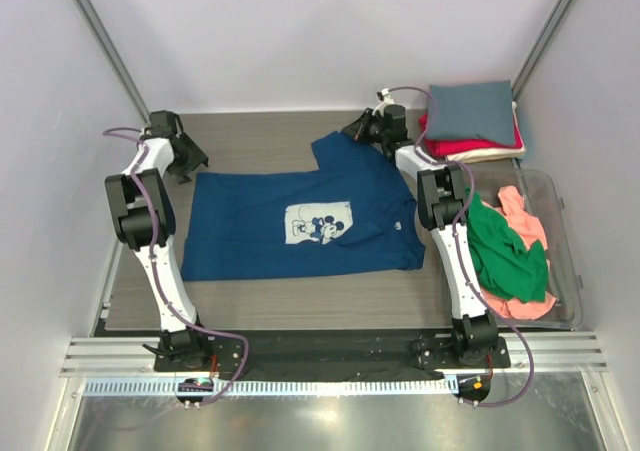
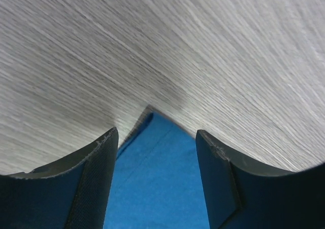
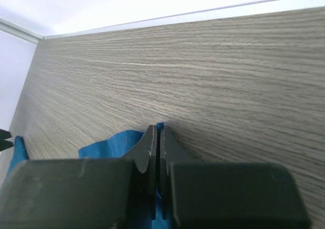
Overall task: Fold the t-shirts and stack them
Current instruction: Fold the tshirt
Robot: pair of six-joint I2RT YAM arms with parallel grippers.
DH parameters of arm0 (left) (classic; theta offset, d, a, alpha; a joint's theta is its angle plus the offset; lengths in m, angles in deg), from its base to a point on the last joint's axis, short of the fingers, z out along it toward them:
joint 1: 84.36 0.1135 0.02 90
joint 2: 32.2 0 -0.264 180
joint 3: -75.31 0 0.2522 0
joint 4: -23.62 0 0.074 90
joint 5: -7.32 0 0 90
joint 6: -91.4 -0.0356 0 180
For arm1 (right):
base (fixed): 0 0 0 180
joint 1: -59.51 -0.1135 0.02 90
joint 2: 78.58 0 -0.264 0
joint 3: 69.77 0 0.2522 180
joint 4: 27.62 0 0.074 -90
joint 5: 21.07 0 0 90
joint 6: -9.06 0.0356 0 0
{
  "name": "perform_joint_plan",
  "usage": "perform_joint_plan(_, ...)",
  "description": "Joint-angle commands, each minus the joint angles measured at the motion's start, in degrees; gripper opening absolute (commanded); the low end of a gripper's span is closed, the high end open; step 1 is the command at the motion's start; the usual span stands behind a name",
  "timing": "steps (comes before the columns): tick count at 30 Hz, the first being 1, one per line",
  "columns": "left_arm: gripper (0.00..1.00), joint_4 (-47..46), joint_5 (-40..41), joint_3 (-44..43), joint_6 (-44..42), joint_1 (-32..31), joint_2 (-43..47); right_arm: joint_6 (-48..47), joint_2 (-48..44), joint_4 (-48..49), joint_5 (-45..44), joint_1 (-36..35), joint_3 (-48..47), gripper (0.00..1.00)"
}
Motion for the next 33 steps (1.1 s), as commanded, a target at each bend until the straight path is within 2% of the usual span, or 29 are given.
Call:
perform_joint_plan(1, 0.63, -0.35, 0.51, -1.69, -0.79, -0.68, -0.64, 1.72, -2.44, 1.15, 2.04, -0.27, 1.29, 0.01)
perform_joint_plan(7, 0.61, -3.33, 1.21, 2.88, 0.79, -2.26, 0.85, 2.16, -2.62, 1.15, 1.95, -0.1, 2.17, 0.01)
perform_joint_plan(10, 0.56, -3.86, 3.32, 3.06, 1.06, -2.87, 0.33, 2.6, -2.53, 1.5, 2.22, 0.16, 2.43, 0.01)
perform_joint_plan(13, 0.44, -3.86, 3.23, 2.62, 0.97, -2.88, -0.37, 3.13, -2.53, 1.76, 2.74, 0.25, 2.52, 0.01)
perform_joint_plan(14, 0.33, -3.86, 3.06, 2.36, 0.79, -2.88, -0.55, 3.22, -2.53, 1.85, 2.83, 0.17, 2.52, 0.01)
perform_joint_plan(16, 0.19, -3.78, 2.97, 1.4, 0.18, -2.96, -0.99, 2.87, -2.7, 1.59, 2.31, 0.17, 2.78, 0.01)
perform_joint_plan(17, 0.04, -3.51, 2.71, 1.22, 0.09, -2.88, -1.16, 2.78, -3.05, 1.59, 1.87, 0.17, 3.39, 0.01)
perform_joint_plan(18, 0.0, -3.43, 2.53, 0.95, 0.0, -2.96, -1.08, 2.69, -3.23, 1.67, 1.95, 0.25, 3.66, 0.01)
perform_joint_plan(25, 0.0, -1.67, 2.0, 0.86, -0.52, -2.96, 3.31, -1.69, -11.39, -1.31, 1.78, -0.45, 7.43, 0.01)
perform_joint_plan(30, 0.0, -1.75, 1.91, 3.93, -0.88, -2.79, 8.23, -3.81, -21.65, -2.89, 1.26, -0.71, 16.04, 0.01)
perform_joint_plan(33, 0.0, -1.93, -0.81, 5.34, -0.96, -2.79, 9.9, -5.13, -26.07, -3.24, 0.81, -0.98, 22.72, 0.01)
